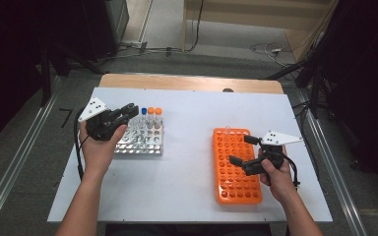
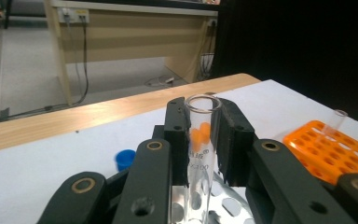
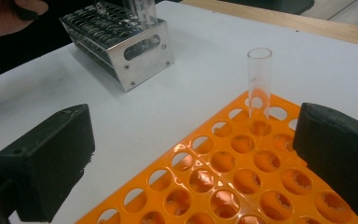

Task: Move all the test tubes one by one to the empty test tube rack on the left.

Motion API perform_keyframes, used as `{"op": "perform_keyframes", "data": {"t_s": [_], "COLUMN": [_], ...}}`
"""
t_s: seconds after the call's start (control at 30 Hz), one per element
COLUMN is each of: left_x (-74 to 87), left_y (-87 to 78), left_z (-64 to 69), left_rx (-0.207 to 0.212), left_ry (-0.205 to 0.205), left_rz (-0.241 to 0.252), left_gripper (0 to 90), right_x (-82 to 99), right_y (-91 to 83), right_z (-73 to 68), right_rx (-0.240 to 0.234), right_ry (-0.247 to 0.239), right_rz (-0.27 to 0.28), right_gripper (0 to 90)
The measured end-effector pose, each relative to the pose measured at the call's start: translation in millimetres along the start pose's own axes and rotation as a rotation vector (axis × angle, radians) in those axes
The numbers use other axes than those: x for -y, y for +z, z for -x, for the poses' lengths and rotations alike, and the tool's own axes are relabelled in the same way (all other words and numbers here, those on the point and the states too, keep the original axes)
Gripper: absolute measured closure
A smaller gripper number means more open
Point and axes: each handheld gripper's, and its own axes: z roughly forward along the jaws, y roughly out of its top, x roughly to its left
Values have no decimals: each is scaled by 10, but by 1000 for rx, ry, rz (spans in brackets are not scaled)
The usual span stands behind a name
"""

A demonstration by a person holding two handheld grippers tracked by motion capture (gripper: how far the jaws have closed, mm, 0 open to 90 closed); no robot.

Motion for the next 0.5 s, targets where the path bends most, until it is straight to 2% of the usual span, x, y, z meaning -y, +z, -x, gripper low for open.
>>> {"op": "perform_keyframes", "data": {"t_s": [0.23, 0.5], "left_x": [7, 48], "left_y": [-16, 43], "left_z": [-160, -251], "left_rx": [-59, -147], "left_ry": [-10, 15], "left_rz": [14, 34], "left_gripper": [768, 768], "right_x": [18, 33], "right_y": [-32, -57], "right_z": [35, 56], "right_rx": [9, 20], "right_ry": [7, 11], "right_rz": [6, 8], "right_gripper": [0, 0]}}
